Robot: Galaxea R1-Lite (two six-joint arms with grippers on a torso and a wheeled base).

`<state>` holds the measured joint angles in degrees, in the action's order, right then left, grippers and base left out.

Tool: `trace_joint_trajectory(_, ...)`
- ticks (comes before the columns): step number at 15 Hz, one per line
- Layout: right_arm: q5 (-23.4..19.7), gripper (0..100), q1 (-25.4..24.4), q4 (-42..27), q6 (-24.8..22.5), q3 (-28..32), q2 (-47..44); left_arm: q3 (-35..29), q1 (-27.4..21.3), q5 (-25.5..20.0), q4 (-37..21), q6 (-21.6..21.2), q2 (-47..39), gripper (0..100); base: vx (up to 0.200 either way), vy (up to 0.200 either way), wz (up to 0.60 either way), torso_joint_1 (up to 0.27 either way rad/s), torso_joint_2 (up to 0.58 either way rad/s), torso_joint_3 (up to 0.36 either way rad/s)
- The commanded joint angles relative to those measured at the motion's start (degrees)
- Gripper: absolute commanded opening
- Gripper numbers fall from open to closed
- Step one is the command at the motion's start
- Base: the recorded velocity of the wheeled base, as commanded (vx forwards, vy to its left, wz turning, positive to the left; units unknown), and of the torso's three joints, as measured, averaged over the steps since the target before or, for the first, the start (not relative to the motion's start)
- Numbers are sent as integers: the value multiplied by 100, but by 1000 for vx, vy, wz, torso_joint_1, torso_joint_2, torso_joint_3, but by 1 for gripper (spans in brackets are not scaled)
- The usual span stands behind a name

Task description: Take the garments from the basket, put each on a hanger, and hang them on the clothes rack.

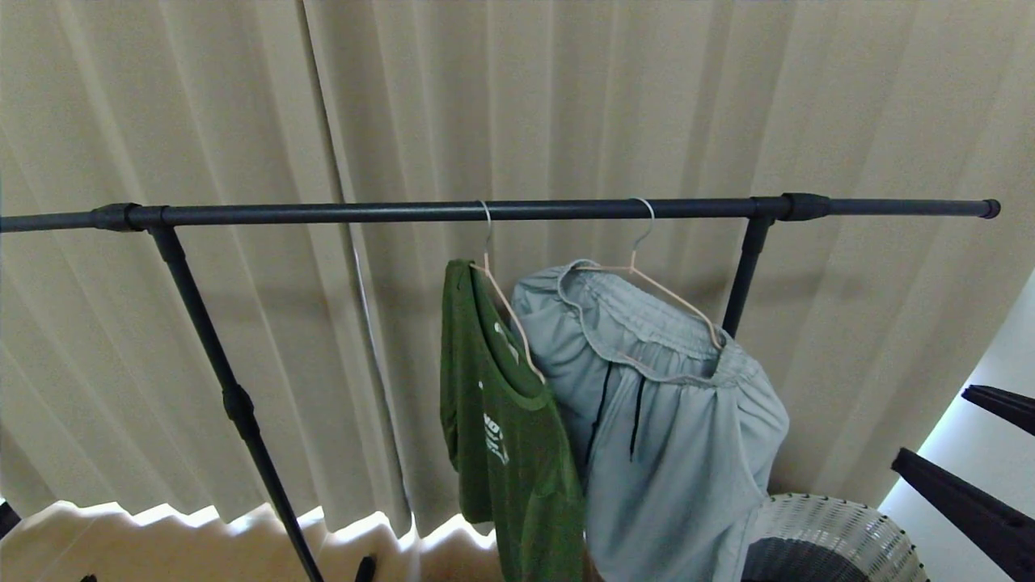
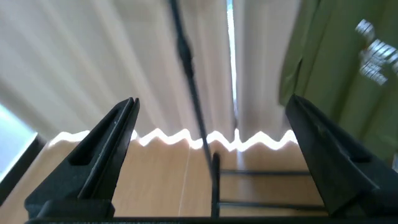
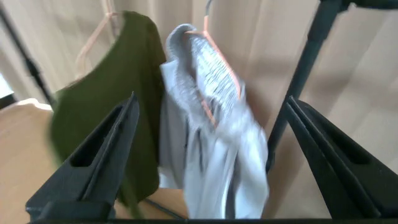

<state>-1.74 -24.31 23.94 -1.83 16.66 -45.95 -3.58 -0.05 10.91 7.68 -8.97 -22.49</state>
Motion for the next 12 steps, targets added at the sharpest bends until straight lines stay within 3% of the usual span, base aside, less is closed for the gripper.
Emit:
trace_joint_trajectory(1,-1,100,-4,-469,-221,56,798,7,427,-19,-873,18,1528,100,0,0,0,0,0,0)
trace_joint_trajectory(2,-1,100,-4,-557,-301,56,850,42,444,-1,-1067,27,1713,100,0,0,0,0,0,0)
trace_joint_trajectory(5,51,100,14,-777,-485,39,1088,235,453,-45,-1014,660,1713,100,0,0,0,0,0,0)
trace_joint_trajectory(7,78,100,110,-953,-485,47,1272,235,453,-124,-1032,757,1713,100,0,0,0,0,0,0)
trace_joint_trajectory(10,130,100,673,-2359,-494,294,2107,262,453,-1126,-1014,721,1704,100,0,0,0,0,0,0)
trace_joint_trajectory(12,139,100,937,-2790,-511,320,2327,253,418,-1522,-1014,598,1722,100,0,0,0,0,0,0)
